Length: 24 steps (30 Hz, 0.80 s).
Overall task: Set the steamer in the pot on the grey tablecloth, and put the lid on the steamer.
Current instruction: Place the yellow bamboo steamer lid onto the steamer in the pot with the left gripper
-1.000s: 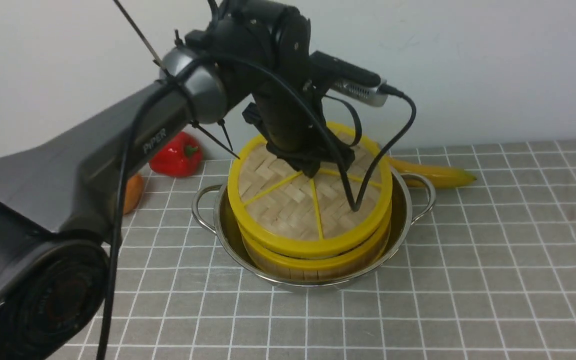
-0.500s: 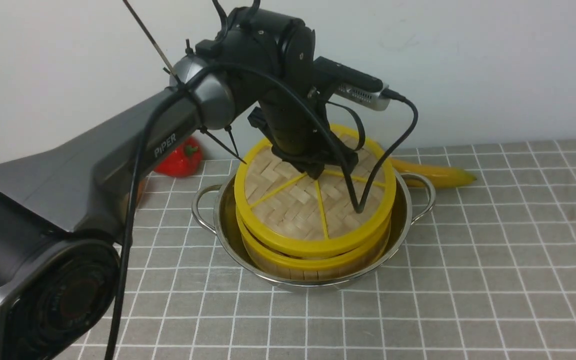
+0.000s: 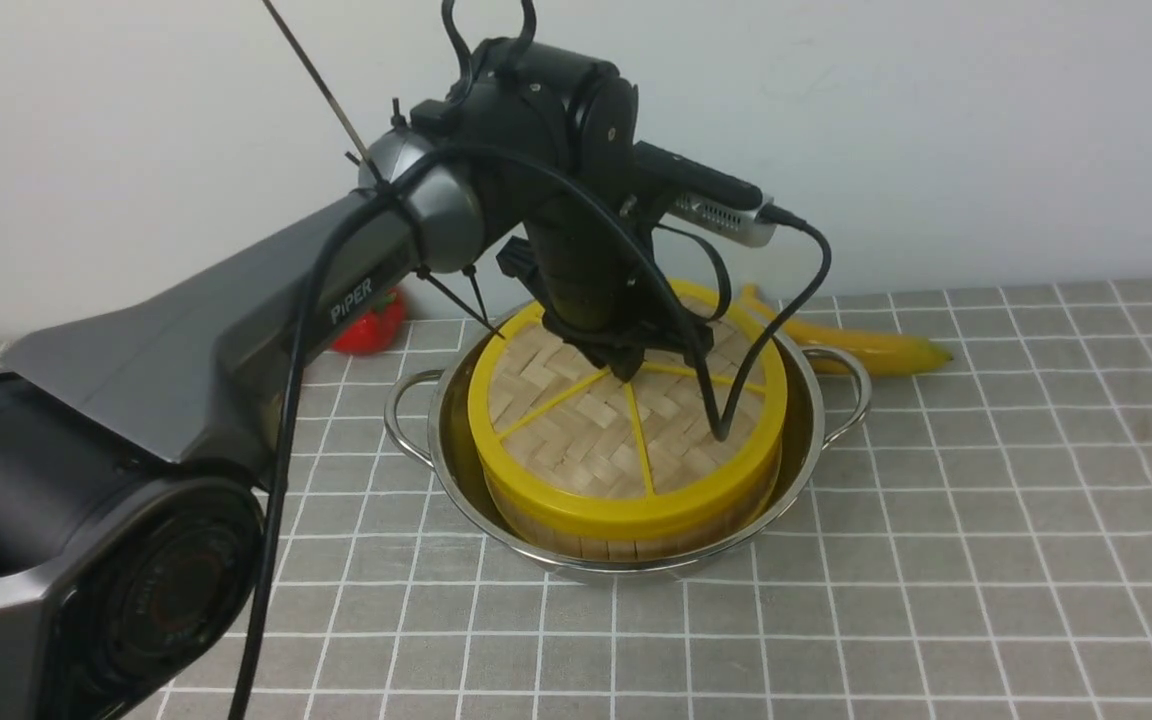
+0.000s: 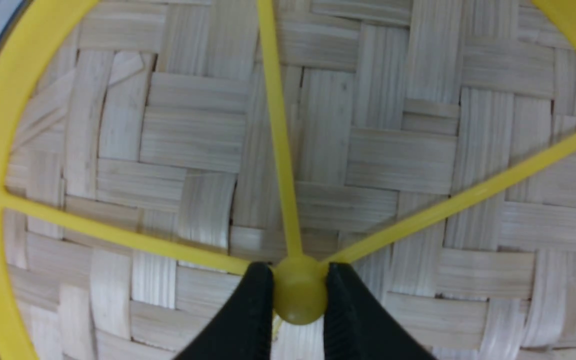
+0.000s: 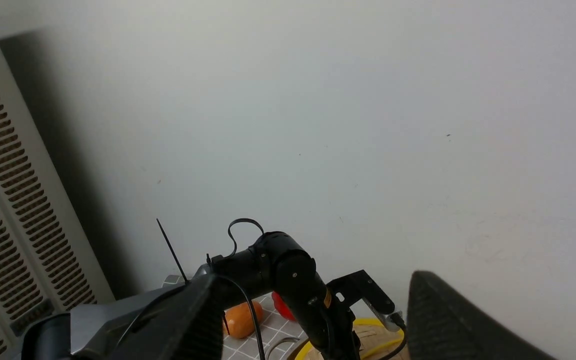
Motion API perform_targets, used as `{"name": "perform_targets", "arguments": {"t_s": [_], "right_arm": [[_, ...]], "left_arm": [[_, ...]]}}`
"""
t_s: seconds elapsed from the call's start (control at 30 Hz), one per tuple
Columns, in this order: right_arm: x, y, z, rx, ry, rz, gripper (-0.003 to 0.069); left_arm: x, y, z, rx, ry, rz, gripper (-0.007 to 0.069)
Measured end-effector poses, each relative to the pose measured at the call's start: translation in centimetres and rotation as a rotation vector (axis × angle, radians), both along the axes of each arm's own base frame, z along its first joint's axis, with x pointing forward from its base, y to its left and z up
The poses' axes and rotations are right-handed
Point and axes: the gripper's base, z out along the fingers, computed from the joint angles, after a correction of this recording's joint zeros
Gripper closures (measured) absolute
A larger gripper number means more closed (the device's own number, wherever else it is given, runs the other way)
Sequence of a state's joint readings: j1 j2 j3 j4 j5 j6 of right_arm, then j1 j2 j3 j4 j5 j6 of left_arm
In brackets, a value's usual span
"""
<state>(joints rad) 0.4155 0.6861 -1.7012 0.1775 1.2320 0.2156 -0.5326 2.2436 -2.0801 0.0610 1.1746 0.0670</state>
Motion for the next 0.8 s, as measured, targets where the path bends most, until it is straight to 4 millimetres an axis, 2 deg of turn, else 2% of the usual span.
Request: {"name": "perform_targets", "arguments": {"t_s": [0.47,0.57,0.63,0.67,0.73,0.8], "right_arm": [[0.0,0.0,0.0,0.001,0.000,0.000,0.0177],[0.0,0.0,0.0,0.001,0.001,0.000,0.0177],[0.0,0.0,0.0,0.003,0.002,0.000,0.0177],[0.0,0.0,0.0,0.004,0.003,0.000,0.0177],[0.0,0.0,0.0,0.004,0.003,0.000,0.0177],[0.0,0.0,0.0,0.002,0.001,0.000,0.0177]], "left_arm": [[0.0,0.0,-0.1,0.002,0.000,0.001,0.0494],[0.1,0.0,-0.1,0.008,-0.007,-0.001,0.0416],[0.2,0.2,-0.1,0.029,-0.023,-0.003,0.0290],[0.2,0.2,0.0,0.030,-0.023,-0.004,0.0279],[0.2,0.4,0.4,0.032,-0.038,0.007,0.0160],[0.1,0.5,1.3,0.031,-0.048,0.019,0.0074]]}}
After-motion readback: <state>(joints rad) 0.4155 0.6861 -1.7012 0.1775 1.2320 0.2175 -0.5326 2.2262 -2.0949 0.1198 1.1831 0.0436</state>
